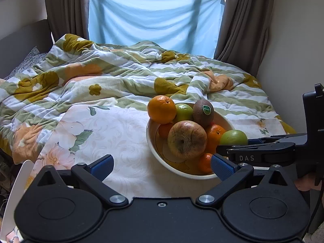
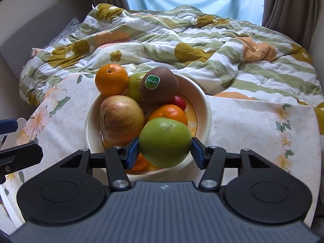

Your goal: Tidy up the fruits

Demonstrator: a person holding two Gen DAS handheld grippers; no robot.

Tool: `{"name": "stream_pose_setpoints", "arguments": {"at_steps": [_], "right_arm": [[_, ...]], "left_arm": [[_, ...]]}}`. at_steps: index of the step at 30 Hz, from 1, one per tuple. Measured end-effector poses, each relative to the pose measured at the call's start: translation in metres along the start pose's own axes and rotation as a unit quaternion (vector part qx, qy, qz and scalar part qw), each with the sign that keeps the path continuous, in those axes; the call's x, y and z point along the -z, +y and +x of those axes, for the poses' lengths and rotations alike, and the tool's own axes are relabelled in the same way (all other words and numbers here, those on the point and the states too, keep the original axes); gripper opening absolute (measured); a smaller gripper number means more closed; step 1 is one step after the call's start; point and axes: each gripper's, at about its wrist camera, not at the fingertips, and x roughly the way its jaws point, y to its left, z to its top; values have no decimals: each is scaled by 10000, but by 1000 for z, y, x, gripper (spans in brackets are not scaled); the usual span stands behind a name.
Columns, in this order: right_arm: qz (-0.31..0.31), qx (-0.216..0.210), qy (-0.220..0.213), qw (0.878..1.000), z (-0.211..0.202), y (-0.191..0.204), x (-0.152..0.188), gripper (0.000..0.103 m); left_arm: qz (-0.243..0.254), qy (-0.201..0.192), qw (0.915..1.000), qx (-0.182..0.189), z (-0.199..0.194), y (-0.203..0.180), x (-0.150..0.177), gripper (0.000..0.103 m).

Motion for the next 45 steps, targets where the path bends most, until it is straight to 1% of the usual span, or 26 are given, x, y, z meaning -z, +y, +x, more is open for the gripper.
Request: {"name": "stream_pose_setpoints", "arguments": {"at_steps": [1,3,5,7,8,15,22,27,32,34,39,41,45], "right_arm": [[-4,-4,0,10000,1,1,1,70],[-2,-4,-47,10000,0,1,3,75],[3,-42,-116,9999,-4,2,3,92],[15,28,-219,9998,-10,3,3,100],[22,35,-256,9997,-13,3,3,101],[44,151,-419,9990,-41,-2,7,101],[142,353,-708,9968,-94,-7,18,101],[233,509,-817,9951,-137,-10,29,102],[297,689,-891,9932,-184,-3,44,102],[300,717,-924,9927,-202,3,51,102],[343,979,-1019,9894,-242,20,72,103],[346,1040,-1021,9887,-252,30,81,103],[425,1176,-881,9882,-262,50,103,103]], "left_arm": [[0,-2,10000,-3,0,0,1,103],[-1,-8,10000,15,-1,0,2,103],[0,-10,10000,48,-3,-1,3,103],[11,-20,10000,70,-5,-3,5,103],[10,-29,10000,86,-7,-5,5,103],[36,-124,9994,308,-26,-22,9,103],[234,-361,9975,562,-63,-49,20,103],[316,-504,9965,592,-95,-61,33,103],[349,-548,9970,420,-129,-57,45,103],[340,-546,9974,314,-140,-51,48,103],[263,-431,9986,128,-160,-30,55,103],[227,-391,9990,72,-166,-20,59,103],[265,-447,9986,1,-172,-5,66,103]]}}
